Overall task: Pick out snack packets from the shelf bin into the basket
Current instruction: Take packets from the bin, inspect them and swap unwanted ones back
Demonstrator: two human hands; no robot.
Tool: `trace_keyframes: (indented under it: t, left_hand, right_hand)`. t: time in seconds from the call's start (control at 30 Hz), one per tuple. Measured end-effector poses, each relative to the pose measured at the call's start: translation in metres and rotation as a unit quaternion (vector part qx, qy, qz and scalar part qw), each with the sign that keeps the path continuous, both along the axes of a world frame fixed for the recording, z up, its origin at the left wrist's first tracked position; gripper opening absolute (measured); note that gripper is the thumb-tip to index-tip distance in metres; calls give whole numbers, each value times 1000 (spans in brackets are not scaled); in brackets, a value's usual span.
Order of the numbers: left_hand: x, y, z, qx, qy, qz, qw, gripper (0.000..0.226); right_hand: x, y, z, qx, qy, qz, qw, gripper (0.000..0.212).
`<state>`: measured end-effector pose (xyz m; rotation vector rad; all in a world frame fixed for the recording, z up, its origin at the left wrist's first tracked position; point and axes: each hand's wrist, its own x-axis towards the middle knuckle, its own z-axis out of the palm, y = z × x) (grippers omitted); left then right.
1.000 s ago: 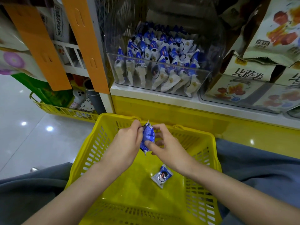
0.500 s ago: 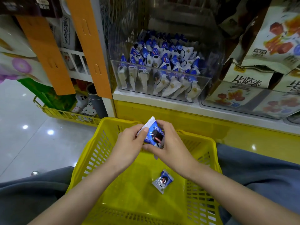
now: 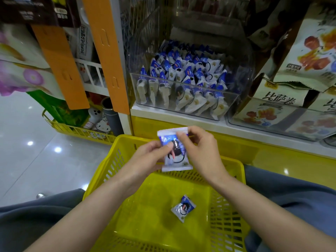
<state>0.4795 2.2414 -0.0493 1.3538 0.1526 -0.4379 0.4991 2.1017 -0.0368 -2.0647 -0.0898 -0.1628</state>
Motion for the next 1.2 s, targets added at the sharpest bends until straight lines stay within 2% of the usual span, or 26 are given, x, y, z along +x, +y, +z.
trace_keyframes:
  t: [0.1, 0.17, 0.2, 0.3, 0.37, 0.4, 0.47, 0.5, 0.53, 0.63, 0.7, 0.73, 0.8, 0.87, 0.93, 0.97, 1.03, 1.1, 1.13, 1.2]
  left_hand:
    - [-3, -3, -2, 35, -26, 2, 999, 20]
    - [-2, -2, -3, 37, -54, 48, 997, 13]
    - [0, 0, -3, 42, -66, 80, 994, 11]
    - [8, 9, -2, 51, -97, 179, 978, 12]
    - [12, 13, -1, 64, -120, 207, 969, 19]
    - [13, 14, -1, 84, -135, 207, 965, 22]
    - [14, 16, -1, 144, -170, 192, 956, 24]
    - [15, 17, -2, 178, -190, 177, 949, 25]
    - [15, 17, -2, 209, -212, 159, 941, 28]
    - [9, 14, -2, 258, -252, 99, 927, 30]
    - [6, 12, -1, 259, -254, 73, 929, 28]
    - [5, 11, 0, 245, -241, 71, 936, 29]
    - [6, 10, 4, 182, -183, 76, 963, 32]
    - [7, 7, 7, 137, -132, 72, 979, 33]
    - [6, 6, 8, 121, -103, 63, 985, 32]
    - [5, 5, 10, 111, -93, 60, 988, 28]
    - [5, 4, 11, 95, -76, 51, 991, 13]
    - [4, 4, 13, 116, -63, 28, 991, 21]
    - [4, 4, 13, 127, -58, 15, 990, 26]
    - [5, 6, 17, 138, -66, 13, 988, 27]
  right_hand:
    - [7, -1, 8, 198, 114, -49, 972, 10]
    - [8, -3, 10, 271, 147, -49, 950, 7]
    - [9, -3, 11, 274, 158, -42, 948, 4]
    - [4, -2, 9, 213, 229, 11, 950, 24]
    - [-2, -1, 4, 149, 281, 75, 945, 30]
    - [-5, -1, 1, 86, 281, 109, 950, 35]
    - [-9, 0, -5, -73, 213, 144, 964, 56]
    - [-10, 1, -5, -106, 161, 144, 971, 62]
    - [-9, 2, -4, -100, 113, 141, 978, 58]
    - [-7, 2, 0, -20, 40, 129, 991, 21]
    - [-7, 3, 2, 7, 24, 124, 992, 4]
    - [-8, 3, 2, -5, 6, 122, 992, 4]
    - [-10, 1, 4, -105, -71, 135, 983, 11]
    - [-12, -2, 6, -215, -152, 155, 952, 18]
    - [-11, -4, 8, -256, -181, 157, 937, 19]
    - [-11, -5, 8, -248, -176, 149, 941, 18]
    - [-9, -5, 8, -169, -134, 113, 970, 10]
    - [-4, -4, 9, -43, -63, 53, 996, 5]
    - [-1, -4, 10, 29, -13, 27, 999, 8]
    - [3, -5, 15, 158, 88, 5, 984, 8]
